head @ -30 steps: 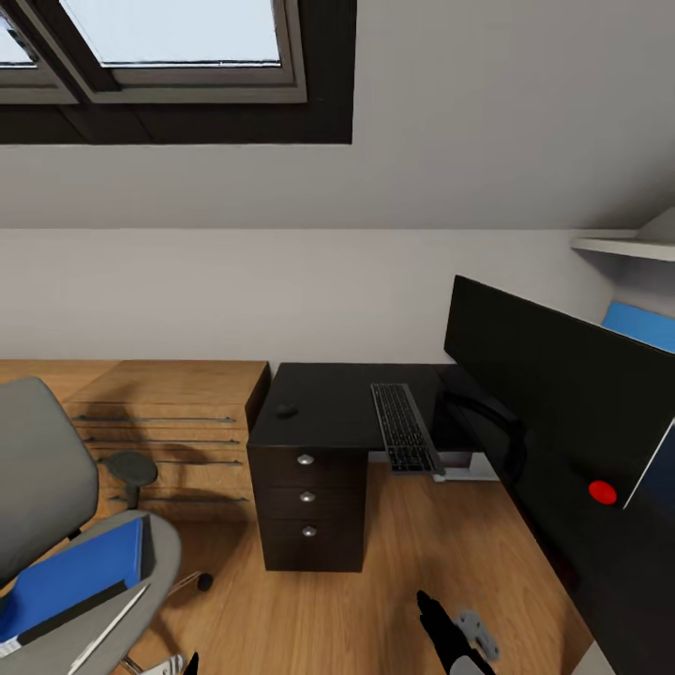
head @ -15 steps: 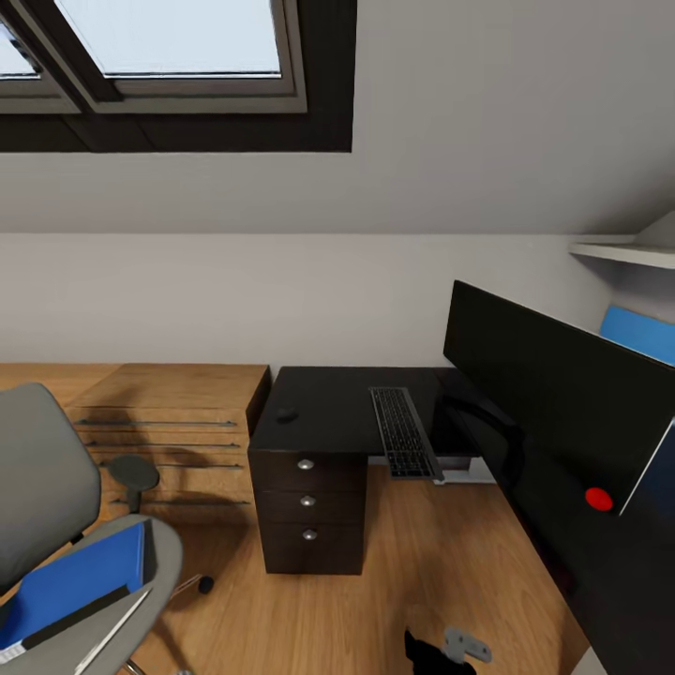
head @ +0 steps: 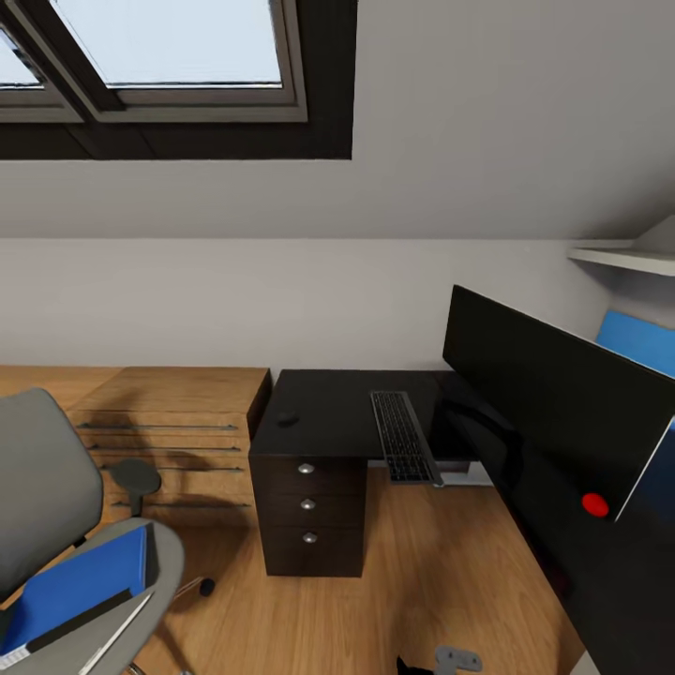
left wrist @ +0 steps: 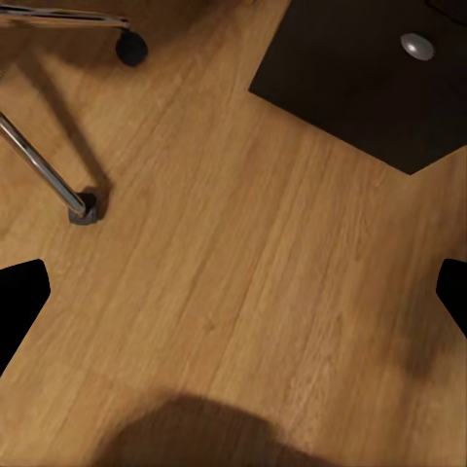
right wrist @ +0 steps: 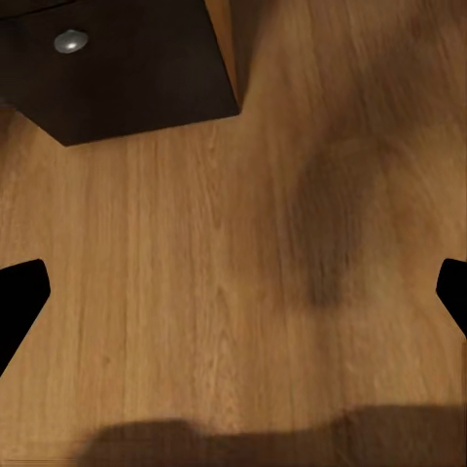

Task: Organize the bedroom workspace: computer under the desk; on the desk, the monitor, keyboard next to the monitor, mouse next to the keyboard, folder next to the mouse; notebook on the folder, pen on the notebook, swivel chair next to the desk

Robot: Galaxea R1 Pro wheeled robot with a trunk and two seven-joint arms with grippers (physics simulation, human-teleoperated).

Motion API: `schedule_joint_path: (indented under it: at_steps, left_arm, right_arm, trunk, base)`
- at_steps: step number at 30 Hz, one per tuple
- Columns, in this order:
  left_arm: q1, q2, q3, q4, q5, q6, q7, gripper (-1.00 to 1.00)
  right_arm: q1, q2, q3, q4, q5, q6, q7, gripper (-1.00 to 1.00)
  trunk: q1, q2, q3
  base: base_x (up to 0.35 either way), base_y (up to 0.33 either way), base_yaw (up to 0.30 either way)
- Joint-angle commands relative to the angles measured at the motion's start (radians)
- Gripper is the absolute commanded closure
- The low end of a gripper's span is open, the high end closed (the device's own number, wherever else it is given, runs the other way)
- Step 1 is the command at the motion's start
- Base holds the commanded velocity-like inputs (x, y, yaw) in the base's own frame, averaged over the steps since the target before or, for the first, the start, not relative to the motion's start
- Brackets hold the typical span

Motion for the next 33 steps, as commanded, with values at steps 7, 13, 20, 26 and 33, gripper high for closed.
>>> schedule_joint_path:
  at_steps: [7, 13, 20, 26, 33]
  left_arm:
    - [-0.001, -0.007, -0.004, 0.001, 0.012, 0.0, -0.004, -1.0]
    - [-0.001, -0.013, -0.003, 0.001, 0.012, -0.005, -0.004, -1.0]
    - [-0.001, -0.015, -0.002, 0.001, 0.013, -0.006, -0.005, -1.0]
    - [-0.001, -0.014, -0.002, 0.003, 0.013, -0.003, -0.005, -1.0]
    - [-0.001, -0.011, -0.002, 0.003, 0.013, 0.001, -0.006, -1.0]
  right_arm:
    - [0.0, -0.005, -0.004, 0.004, 0.007, -0.005, 0.006, -1.0]
    - [0.0, -0.013, -0.012, -0.011, 0.002, -0.007, 0.003, -1.0]
    - [-0.001, -0.037, -0.019, -0.046, -0.001, -0.01, 0.001, -1.0]
    - [0.0, -0.04, -0.015, -0.051, 0.003, -0.026, 0.003, -1.0]
    - [-0.001, -0.043, -0.014, -0.052, 0.0, -0.07, 0.006, -1.0]
  trunk:
    - [-0.027, 0.048, 0.021]
    - [-0.031, 0.055, 0.024]
    - [-0.031, 0.055, 0.024]
    - [-0.031, 0.055, 0.024]
    - [-0.031, 0.055, 0.024]
  base:
    - [0.0, 0.0, 0.0]
    - [0.0, 0.0, 0.0]
    - [0.0, 0.0, 0.0]
    - [0.0, 0.0, 0.0]
    - [0.0, 0.0, 0.001]
